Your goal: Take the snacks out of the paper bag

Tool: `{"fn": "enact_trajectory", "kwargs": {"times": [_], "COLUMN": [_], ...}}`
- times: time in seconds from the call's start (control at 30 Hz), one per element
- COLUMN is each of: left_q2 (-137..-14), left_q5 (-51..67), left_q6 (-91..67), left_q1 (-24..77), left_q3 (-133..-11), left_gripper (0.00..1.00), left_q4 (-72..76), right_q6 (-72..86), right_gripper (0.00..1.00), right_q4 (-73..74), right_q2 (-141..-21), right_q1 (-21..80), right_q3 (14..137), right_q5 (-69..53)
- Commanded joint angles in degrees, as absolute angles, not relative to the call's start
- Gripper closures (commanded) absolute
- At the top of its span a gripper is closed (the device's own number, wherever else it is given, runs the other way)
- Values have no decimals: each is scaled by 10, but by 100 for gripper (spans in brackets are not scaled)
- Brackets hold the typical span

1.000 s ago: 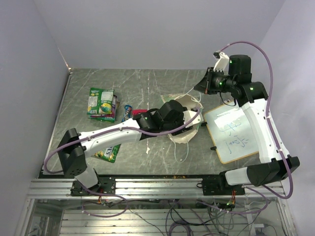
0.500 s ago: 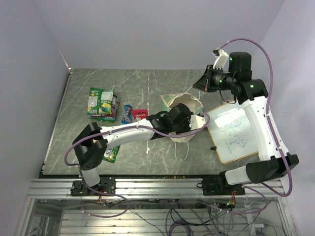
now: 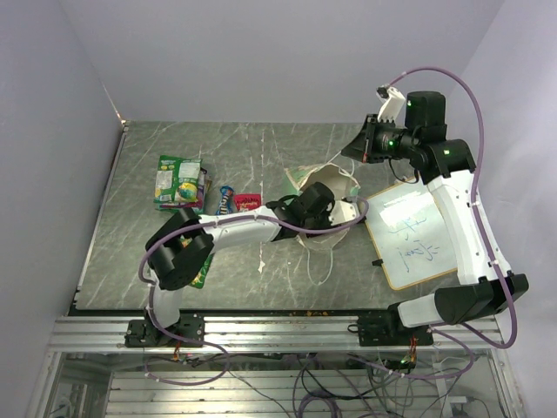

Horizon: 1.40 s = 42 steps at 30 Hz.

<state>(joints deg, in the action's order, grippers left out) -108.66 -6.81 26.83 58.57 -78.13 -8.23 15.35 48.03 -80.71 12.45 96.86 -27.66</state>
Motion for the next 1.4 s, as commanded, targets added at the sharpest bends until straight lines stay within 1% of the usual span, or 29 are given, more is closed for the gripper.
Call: {"fn": "enact_trajectory", "kwargs": {"times": [0.0, 0.2, 0.3, 0.43, 0.47, 0.53, 0.57, 0.73, 0.9, 0.93, 0.97, 1.37], "left_q2": [-1111, -1130, -1168, -1204, -1208, -1208, -1205, -1161, -1107, -1096, -1085, -984], "left_q5": [-91, -119, -174, -225, -230, -224, -223, -197, -180, -177, -179, -148], "left_q6": [275, 282, 289, 292, 294, 297, 298, 272, 241, 235, 230, 187], "left_q1": [586, 586, 584, 575, 573, 567, 567, 567, 567, 567, 568, 573], "left_q3": [-780, -771, -791, -813, -815, -827, -830, -832, -821, -817, -814, -788], "left_gripper": [31, 24, 25, 36, 42, 60, 66, 80, 85, 92, 93, 93], "left_q4": [-50, -14, -7, 0, 2, -10, -14, -29, -51, -52, -55, -81], "right_q6": [145, 150, 157, 158, 157, 155, 154, 161, 168, 167, 166, 162], "right_gripper": [100, 100, 100, 100, 100, 100, 100, 100, 100, 100, 100, 100], "right_q4": [481, 476, 468, 472, 475, 480, 481, 462, 441, 442, 440, 425], "right_q2": [-813, -810, -807, -803, -804, -805, -806, -803, -804, -805, -805, -809], "right_q1": [121, 121, 121, 120, 120, 120, 121, 121, 121, 120, 121, 120], "right_q3": [998, 997, 992, 995, 998, 1005, 1006, 990, 983, 983, 983, 966], "right_q5": [-281, -285, -294, -295, -294, -294, -293, -296, -300, -300, -300, -303]}}
